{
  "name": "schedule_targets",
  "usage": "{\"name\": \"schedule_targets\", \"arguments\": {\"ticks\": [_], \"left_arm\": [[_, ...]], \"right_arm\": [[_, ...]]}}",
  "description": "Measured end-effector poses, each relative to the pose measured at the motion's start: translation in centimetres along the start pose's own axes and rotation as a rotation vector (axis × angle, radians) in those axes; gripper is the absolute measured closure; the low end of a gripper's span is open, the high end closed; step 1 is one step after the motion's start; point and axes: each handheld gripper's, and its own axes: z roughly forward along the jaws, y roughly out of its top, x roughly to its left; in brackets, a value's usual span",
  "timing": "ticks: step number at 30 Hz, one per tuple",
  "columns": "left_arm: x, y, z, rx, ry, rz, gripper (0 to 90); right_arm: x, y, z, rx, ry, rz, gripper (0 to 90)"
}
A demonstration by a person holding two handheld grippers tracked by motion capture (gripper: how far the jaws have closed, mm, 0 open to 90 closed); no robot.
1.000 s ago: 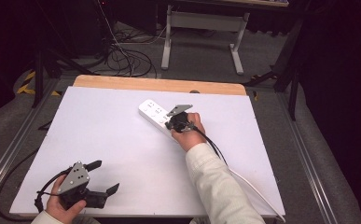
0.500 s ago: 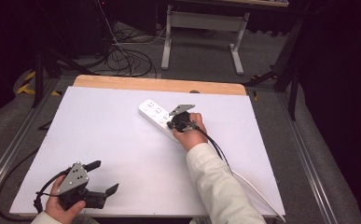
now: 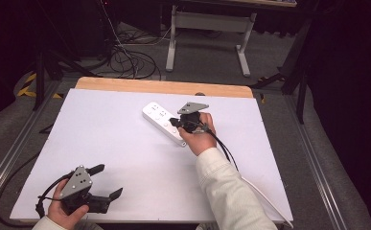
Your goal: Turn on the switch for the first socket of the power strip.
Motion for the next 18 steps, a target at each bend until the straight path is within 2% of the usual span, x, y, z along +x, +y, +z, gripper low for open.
{"name": "schedule_targets", "arguments": {"ticks": [3, 4, 6, 7, 8, 9, 10, 11, 12, 13, 14, 15, 18], "left_arm": [[0.0, 0.0, 0.1, -0.001, -0.001, -0.004, 5.4], [0.0, 0.0, 0.1, -0.001, 0.000, -0.004, 5.4], [0.0, 0.0, 0.1, -0.002, -0.002, -0.007, 5.4], [0.0, 0.0, 0.1, -0.001, 0.000, -0.004, 5.4], [0.0, 0.0, 0.1, 0.000, -0.001, -0.002, 5.4], [0.0, 0.0, 0.2, -0.002, -0.003, -0.008, 5.4], [0.1, 0.1, 0.1, 0.000, 0.001, 0.001, 5.4], [0.1, 0.1, 0.2, -0.004, 0.000, -0.001, 5.4], [0.0, 0.1, 0.2, -0.005, -0.001, -0.006, 5.4], [0.1, 0.1, 0.2, -0.002, 0.003, 0.003, 5.4], [0.1, 0.0, 0.2, -0.003, 0.002, -0.003, 5.4], [0.1, 0.0, 0.2, -0.002, 0.001, -0.005, 5.4], [0.0, 0.0, 0.1, -0.002, 0.002, -0.005, 5.4]], "right_arm": [[0.2, 0.3, -0.5, -0.022, 0.003, -0.006, 90.0], [0.2, 0.4, -0.7, -0.031, 0.006, -0.006, 87.8], [0.3, 0.6, -1.1, -0.049, 0.012, 0.000, 76.8], [0.3, 0.6, -1.1, -0.049, 0.012, 0.000, 76.8], [0.4, 0.6, -1.4, -0.065, 0.014, 0.002, 63.9], [0.4, 0.6, -1.4, -0.065, 0.014, 0.002, 63.9], [0.5, 0.7, -1.7, -0.100, 0.009, -0.005, 48.5], [0.5, 0.7, -1.7, -0.100, 0.009, -0.005, 48.5], [0.6, 0.9, -2.2, -0.124, 0.006, -0.030, 40.5], [0.6, 0.9, -2.2, -0.124, 0.006, -0.030, 40.5], [0.7, 0.9, -2.9, -0.139, 0.009, -0.040, 36.8], [0.7, 0.9, -2.9, -0.139, 0.009, -0.040, 36.8], [0.7, 0.9, -3.9, -0.162, 0.022, -0.020, 33.8]]}}
